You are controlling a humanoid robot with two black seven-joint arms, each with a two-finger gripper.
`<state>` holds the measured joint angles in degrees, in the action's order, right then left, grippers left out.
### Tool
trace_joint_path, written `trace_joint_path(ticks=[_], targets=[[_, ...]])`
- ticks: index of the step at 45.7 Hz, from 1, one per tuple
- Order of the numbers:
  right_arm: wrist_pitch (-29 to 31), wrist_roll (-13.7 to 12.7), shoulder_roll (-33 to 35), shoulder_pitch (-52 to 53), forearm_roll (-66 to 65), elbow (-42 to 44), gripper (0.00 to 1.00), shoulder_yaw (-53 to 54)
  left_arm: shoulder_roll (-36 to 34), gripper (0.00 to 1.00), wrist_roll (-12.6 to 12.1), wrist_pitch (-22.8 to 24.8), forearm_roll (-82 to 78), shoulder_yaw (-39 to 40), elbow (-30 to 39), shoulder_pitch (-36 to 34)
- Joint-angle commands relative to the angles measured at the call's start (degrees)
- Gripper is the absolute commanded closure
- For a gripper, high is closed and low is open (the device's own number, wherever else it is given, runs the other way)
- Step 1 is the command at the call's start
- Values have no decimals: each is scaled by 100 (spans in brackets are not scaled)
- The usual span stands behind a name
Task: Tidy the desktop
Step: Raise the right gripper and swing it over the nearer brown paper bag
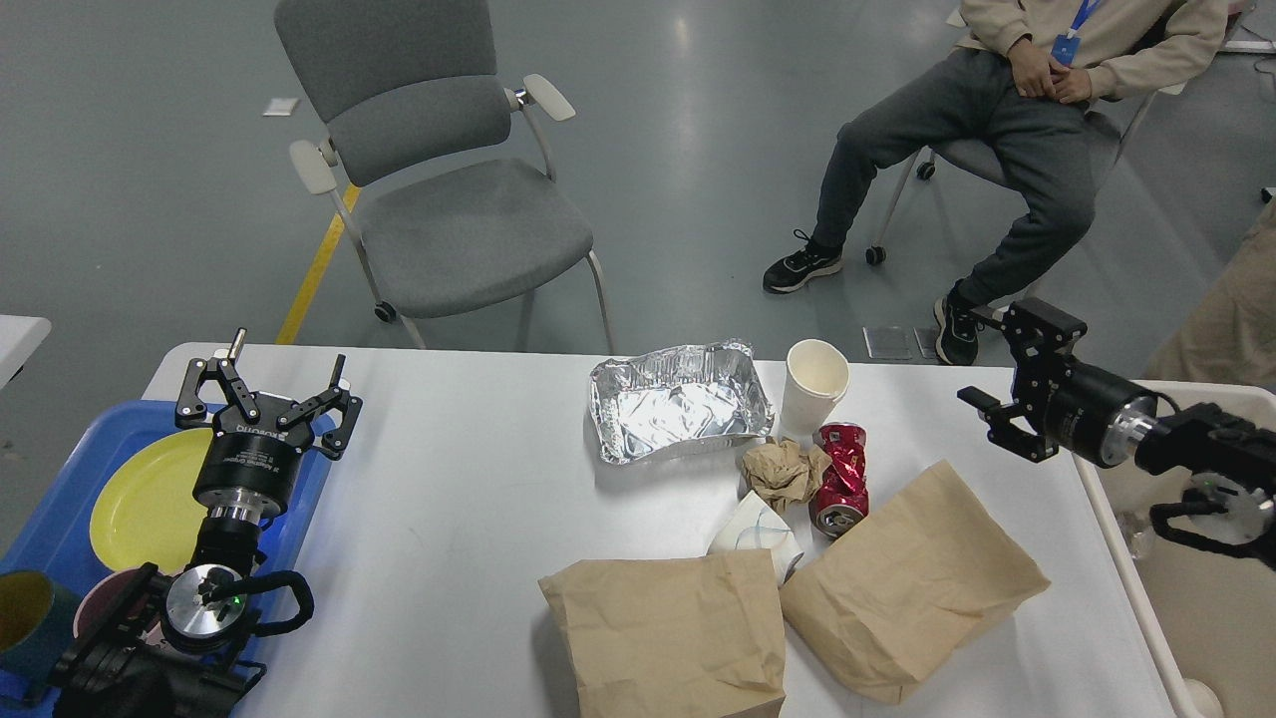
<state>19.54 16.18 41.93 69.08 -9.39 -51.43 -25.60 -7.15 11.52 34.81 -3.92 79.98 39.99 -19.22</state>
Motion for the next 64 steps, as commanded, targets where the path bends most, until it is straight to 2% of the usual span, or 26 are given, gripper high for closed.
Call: trace_joint_path(ticks=[1,4,7,9,12,17,19,21,29,35,55,64], targets=[[330,8,-430,1518,340,-104,0,-2402,-5,4,0,0,-4,0,0,-3],[917,-62,-947,2307,499,-174,0,-3552,3,4,0,0,-4,0,0,-3],[1349,-97,-1257,2863,499,-367,0,-4136,-5,4,0,0,5,0,0,-3],[1631,-219,-1415,3276,499,-569,0,-4435,3,4,0,0,5,0,0,-3],[1921,-702,-1600,3856,499,-1042,0,-4682,3,4,0,0,-4,0,0,6],[2010,-1879,-1679,4823,508,-2097,0,-4709,-5,4,0,0,5,0,0,6],[2010,-2214,-1697,5175,526,-2501,0,-4709,3,4,0,-9,-4,0,0,-3],[2010,-2355,-1714,5518,526,-2888,0,-4709,3,4,0,0,5,0,0,-3],[2019,-2365,-1776,6845,535,-4312,0,-4770,-5,4,8,-9,5,0,0,-3],[2028,-2373,-1794,7277,552,-4841,0,-4788,3,4,8,-9,5,0,0,-3],[1993,-2356,-1785,7233,570,-4806,0,-4709,3,4,0,-9,-4,0,0,-3],[1809,-2365,-1557,6601,561,-4657,2,-4709,-5,4,0,0,5,0,0,-3]])
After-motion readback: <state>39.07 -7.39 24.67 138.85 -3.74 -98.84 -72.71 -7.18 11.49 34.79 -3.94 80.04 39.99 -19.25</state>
